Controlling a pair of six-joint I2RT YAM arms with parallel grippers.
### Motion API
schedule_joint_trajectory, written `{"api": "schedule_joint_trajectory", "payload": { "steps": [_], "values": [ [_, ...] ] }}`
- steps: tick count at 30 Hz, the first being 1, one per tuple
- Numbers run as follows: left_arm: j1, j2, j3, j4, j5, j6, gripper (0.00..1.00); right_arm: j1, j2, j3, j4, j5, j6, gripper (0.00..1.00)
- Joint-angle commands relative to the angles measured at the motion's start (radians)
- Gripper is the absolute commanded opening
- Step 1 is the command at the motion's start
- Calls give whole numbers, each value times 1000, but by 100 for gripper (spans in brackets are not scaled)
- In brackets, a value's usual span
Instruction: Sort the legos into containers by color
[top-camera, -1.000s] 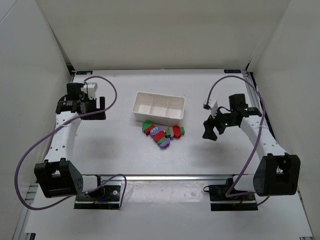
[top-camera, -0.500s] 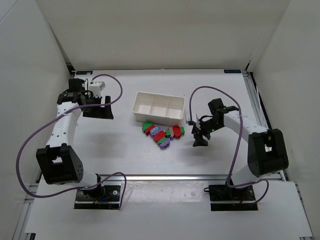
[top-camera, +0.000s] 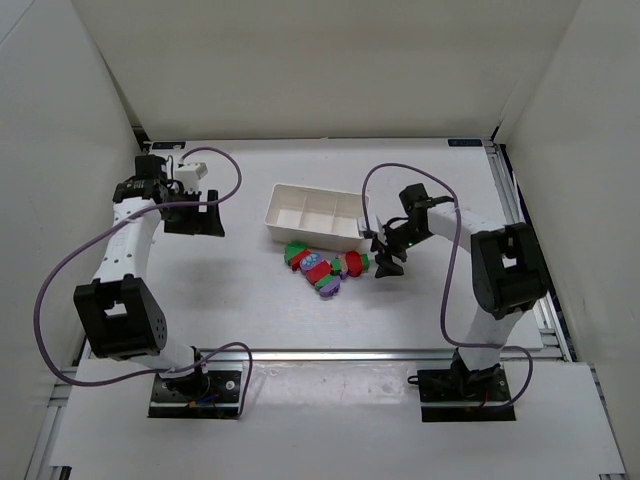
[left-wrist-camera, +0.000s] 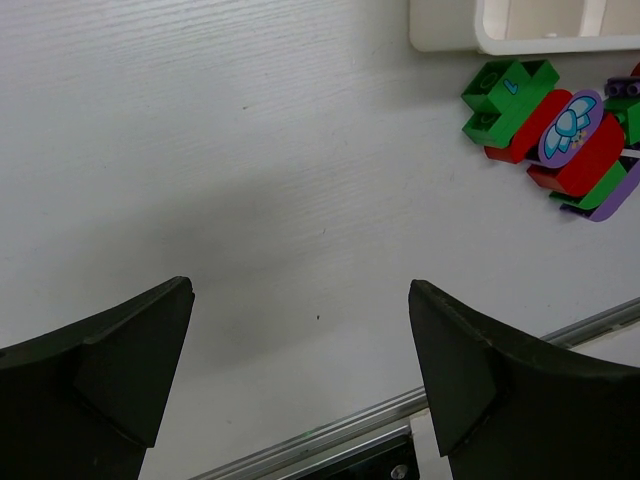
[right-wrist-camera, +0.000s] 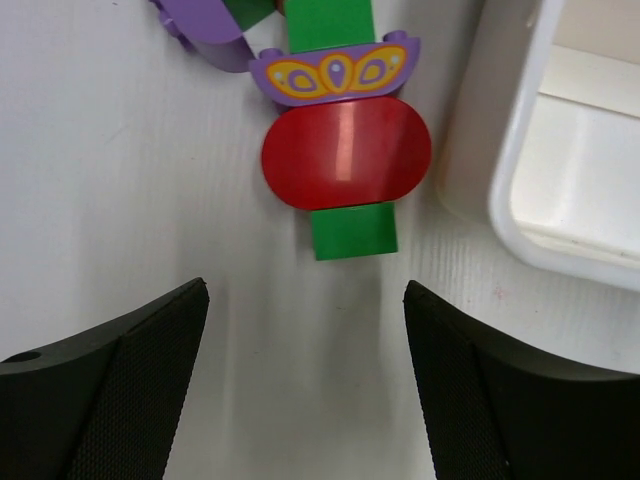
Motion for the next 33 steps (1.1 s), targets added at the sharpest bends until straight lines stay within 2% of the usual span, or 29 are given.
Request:
{"api": "schedule_joint_trajectory", "payload": {
  "steps": [1,9,15,24,33],
  "values": [
    [7,3,47,-4,30,13,99,12,52,73,23,7,-23,82],
    [36,57,72,-4,35,24,99,40,118,130,31,29,-21,82],
    [41,99,87,-1,41,24,99,49,126,159,-60,19,-92,82],
    [44,128,106,-4,47,4,99,70,121,136,-58,48,-115,77],
    [42,140,90,-4,43,-1,99,115,106,98,28,117,-43,72]
  ]
}}
